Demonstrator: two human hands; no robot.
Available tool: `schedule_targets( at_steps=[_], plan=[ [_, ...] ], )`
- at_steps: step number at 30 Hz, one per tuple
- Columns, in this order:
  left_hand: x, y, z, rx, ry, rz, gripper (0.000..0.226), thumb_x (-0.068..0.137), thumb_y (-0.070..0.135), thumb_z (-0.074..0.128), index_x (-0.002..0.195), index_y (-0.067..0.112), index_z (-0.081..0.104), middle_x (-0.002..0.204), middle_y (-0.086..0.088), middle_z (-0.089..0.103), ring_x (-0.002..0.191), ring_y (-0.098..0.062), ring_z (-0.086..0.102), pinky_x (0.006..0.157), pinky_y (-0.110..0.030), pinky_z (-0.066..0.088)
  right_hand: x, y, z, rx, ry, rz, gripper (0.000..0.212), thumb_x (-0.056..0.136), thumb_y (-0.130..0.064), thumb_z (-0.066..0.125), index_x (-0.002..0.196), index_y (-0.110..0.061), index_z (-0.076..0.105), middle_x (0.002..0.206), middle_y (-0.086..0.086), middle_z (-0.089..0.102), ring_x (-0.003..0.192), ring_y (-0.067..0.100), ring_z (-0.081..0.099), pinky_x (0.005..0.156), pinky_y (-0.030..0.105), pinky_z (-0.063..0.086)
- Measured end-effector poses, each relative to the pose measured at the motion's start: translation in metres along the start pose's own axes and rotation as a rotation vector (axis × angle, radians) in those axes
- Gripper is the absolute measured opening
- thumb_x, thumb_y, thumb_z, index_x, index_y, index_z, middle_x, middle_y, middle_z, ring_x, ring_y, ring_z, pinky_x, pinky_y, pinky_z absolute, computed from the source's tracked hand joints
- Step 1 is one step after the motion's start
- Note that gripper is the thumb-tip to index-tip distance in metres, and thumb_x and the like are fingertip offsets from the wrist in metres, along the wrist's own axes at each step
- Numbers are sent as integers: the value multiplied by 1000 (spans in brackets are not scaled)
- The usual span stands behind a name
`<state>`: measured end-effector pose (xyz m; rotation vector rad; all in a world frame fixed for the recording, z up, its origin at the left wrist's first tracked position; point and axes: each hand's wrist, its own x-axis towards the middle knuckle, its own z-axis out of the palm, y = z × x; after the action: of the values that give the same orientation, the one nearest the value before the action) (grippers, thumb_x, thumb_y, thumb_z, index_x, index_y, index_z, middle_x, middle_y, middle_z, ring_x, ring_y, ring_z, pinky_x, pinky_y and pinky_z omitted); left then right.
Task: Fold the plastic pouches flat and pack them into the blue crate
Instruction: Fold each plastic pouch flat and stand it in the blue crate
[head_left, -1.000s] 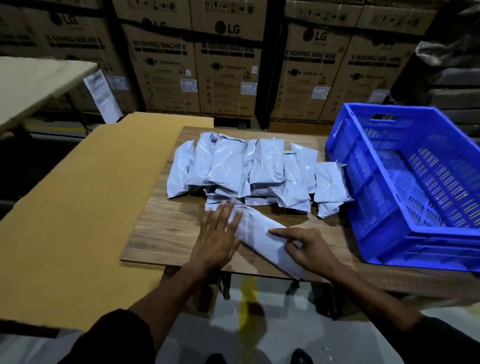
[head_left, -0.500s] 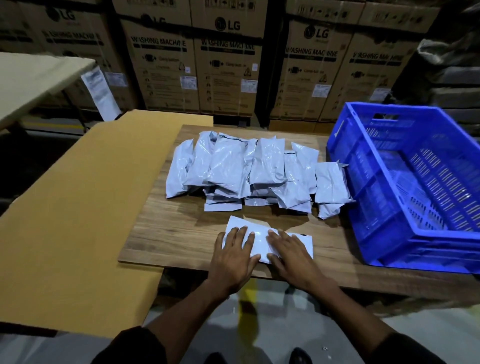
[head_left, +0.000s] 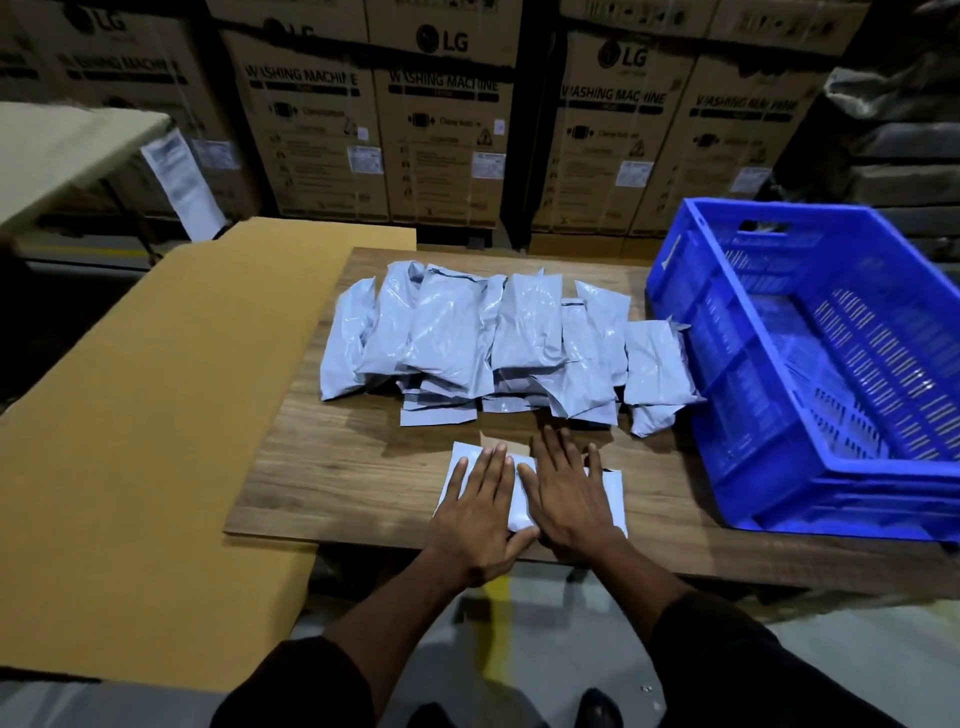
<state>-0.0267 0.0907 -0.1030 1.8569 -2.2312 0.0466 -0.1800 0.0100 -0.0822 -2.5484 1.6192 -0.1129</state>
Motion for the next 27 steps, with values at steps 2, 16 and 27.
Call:
schedule_targets(
  at_steps=[2, 16, 27],
  plan=[
    [-2, 1, 1, -12, 22, 9, 92, 98, 73, 24, 153, 0, 40, 162, -18, 34, 153, -28, 25, 122, -51, 19, 0, 3, 4, -29, -13, -5, 75, 99, -56, -3, 158, -17, 23, 167, 0, 16, 154, 22, 8, 121, 54, 4],
    [-7, 2, 6, -16, 8, -1, 100, 95, 79, 23, 156, 0, 33, 165, -18, 26, 155, -31, 19, 121, -55, 17, -1, 1, 7, -45, 10, -32, 69, 101, -49, 2, 158, -17, 23, 166, -1, 16, 154, 22, 9, 121, 56, 2],
    [14, -8, -10, -79, 342, -260, 57, 108, 36, 30, 132, -2, 63, 138, -17, 62, 133, -33, 55, 113, -54, 34, 6, -19, -9, -26, 27, -63, 60, 99, -40, 26, 134, -5, 60, 140, 12, 58, 133, 29, 51, 107, 56, 37]
  ],
)
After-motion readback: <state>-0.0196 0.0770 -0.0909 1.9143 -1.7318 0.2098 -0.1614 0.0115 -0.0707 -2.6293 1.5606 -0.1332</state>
